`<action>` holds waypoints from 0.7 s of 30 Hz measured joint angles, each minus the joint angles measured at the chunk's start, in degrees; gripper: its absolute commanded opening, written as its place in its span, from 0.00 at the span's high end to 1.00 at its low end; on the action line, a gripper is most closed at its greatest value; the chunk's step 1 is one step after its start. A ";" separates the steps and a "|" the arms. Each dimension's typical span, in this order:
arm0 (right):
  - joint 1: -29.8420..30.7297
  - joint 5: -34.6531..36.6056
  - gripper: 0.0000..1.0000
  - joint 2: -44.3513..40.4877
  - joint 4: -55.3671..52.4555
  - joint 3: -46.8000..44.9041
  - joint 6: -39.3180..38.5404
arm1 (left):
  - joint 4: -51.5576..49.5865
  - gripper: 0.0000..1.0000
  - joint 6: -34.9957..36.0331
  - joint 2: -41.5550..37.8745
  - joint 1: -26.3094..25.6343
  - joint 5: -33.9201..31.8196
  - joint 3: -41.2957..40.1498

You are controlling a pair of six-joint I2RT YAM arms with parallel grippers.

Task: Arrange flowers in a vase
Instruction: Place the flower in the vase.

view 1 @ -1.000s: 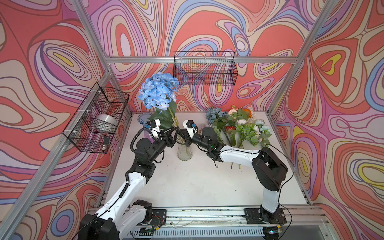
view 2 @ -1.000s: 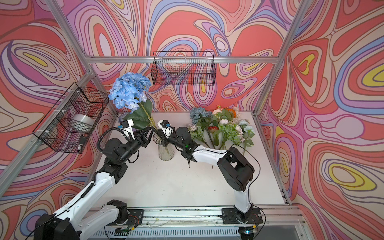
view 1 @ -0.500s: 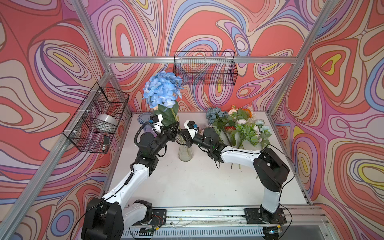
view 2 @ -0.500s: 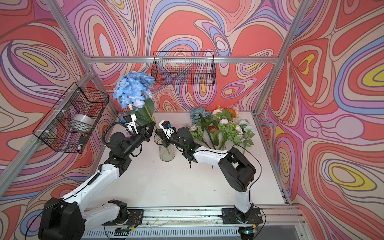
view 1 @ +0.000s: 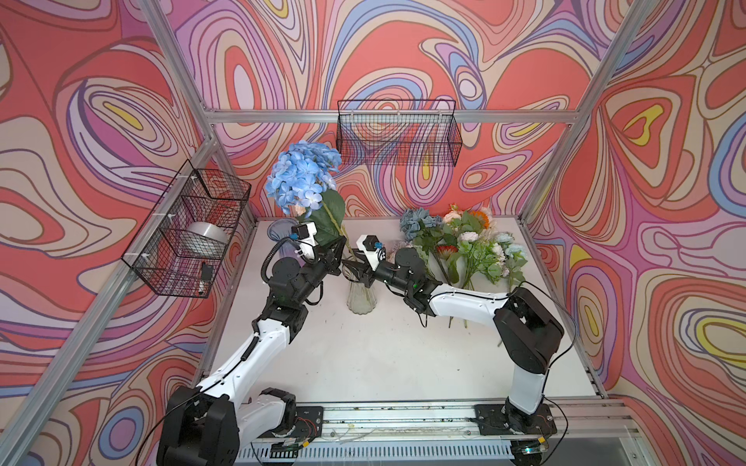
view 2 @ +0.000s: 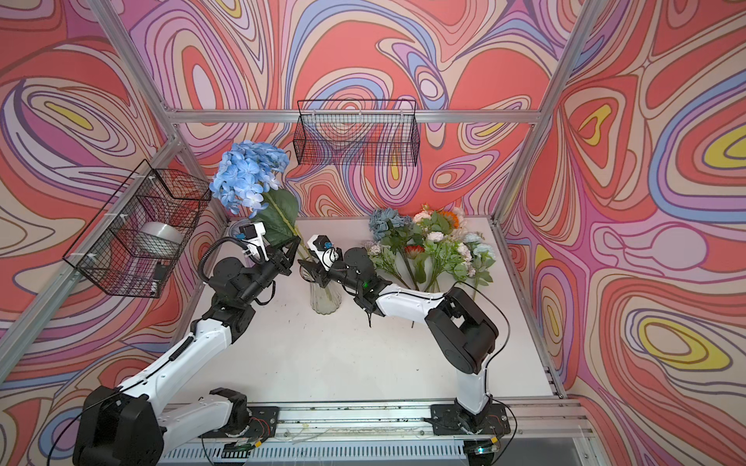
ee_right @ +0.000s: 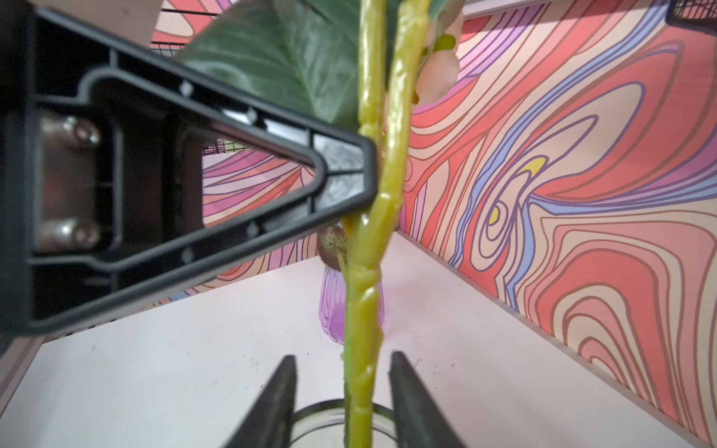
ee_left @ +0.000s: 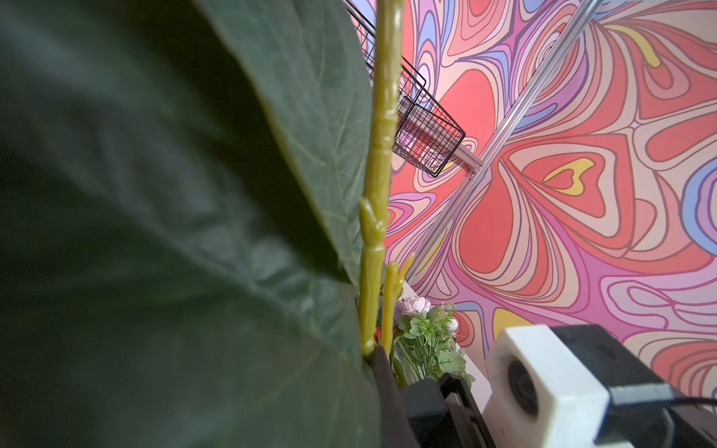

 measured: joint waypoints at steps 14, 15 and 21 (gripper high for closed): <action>-0.02 6.01 0.05 -10.21 -2.80 -8.11 -0.90 | -2.34 1.00 10.75 -2.29 -8.20 -10.38 -3.93; -0.02 6.67 0.04 -10.71 -2.91 -8.61 -1.11 | -2.58 1.00 11.43 -2.29 -8.72 -11.02 -3.93; 0.00 13.99 0.03 -14.82 -4.59 -11.52 -2.58 | -5.60 0.87 14.62 -1.44 -11.69 -14.08 -3.93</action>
